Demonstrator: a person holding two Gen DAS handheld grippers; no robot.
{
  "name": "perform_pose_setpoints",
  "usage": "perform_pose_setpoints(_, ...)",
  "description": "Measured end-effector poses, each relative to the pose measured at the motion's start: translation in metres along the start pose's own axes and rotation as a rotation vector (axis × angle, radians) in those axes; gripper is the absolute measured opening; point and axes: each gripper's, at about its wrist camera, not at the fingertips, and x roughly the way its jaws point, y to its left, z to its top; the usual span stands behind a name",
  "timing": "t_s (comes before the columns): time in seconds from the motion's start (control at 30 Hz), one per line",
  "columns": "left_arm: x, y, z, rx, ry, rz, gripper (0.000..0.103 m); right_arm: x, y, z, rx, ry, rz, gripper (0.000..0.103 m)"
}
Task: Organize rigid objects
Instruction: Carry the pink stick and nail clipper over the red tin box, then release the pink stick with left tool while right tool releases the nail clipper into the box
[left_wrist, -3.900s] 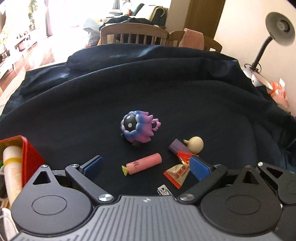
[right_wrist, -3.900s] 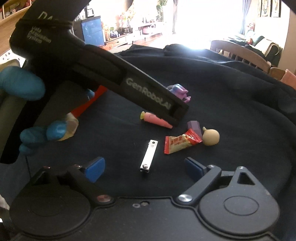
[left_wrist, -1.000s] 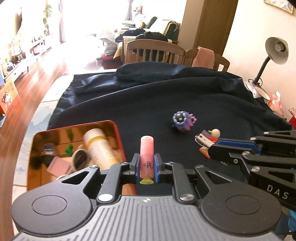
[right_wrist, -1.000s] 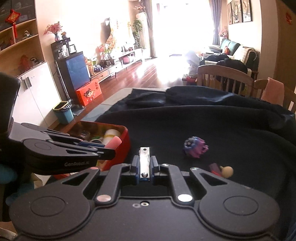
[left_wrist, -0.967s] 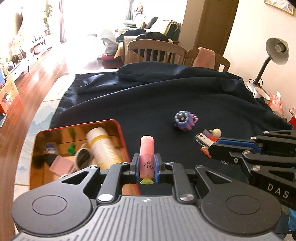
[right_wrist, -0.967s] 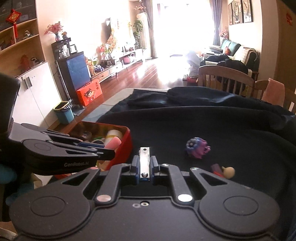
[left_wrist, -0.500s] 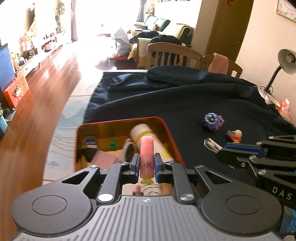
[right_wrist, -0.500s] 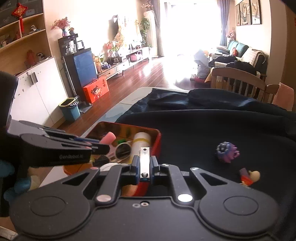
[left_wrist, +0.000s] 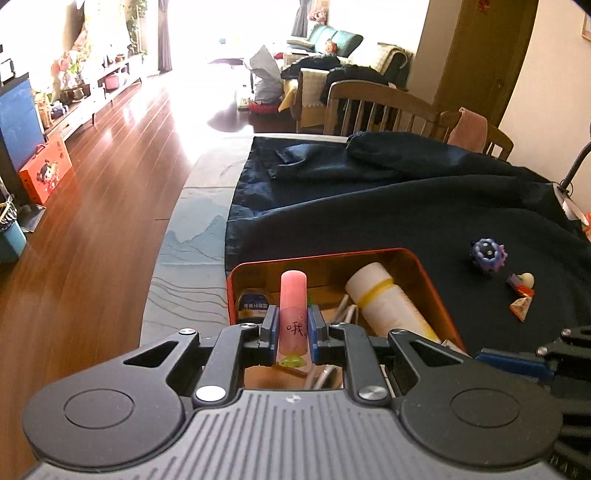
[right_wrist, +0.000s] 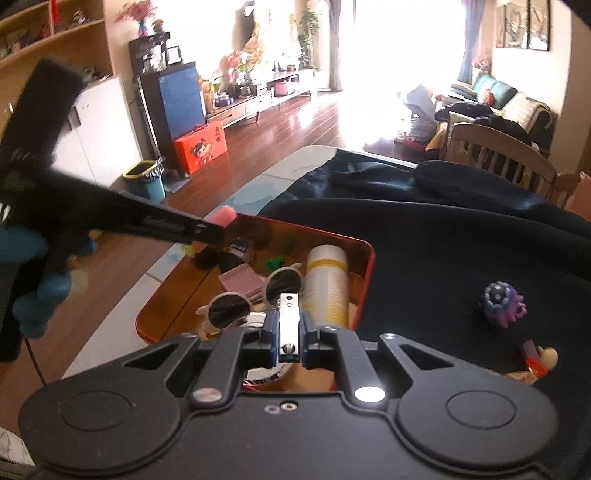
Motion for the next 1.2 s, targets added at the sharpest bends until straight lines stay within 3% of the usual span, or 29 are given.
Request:
perform_pose_setpoints(0.47,0.059,-0.010,0.011,0.108,0.068,-0.025,0.015,0.048,0.011,0.004,-0.065,0.074,-0.037,0.010)
perform_pose_setpoints(1.0,0.088,-0.004,0.010,0.100,0.134,-0.002,0.016,0.072,0.016,0.003,-0.108,0.131,-0.051,0.010)
perform_pose_setpoints(1.2,0.087,-0.005,0.010,0.092,0.133,0.006,0.016,0.070,0.015,0.005,-0.094,0.134,-0.036,0.018)
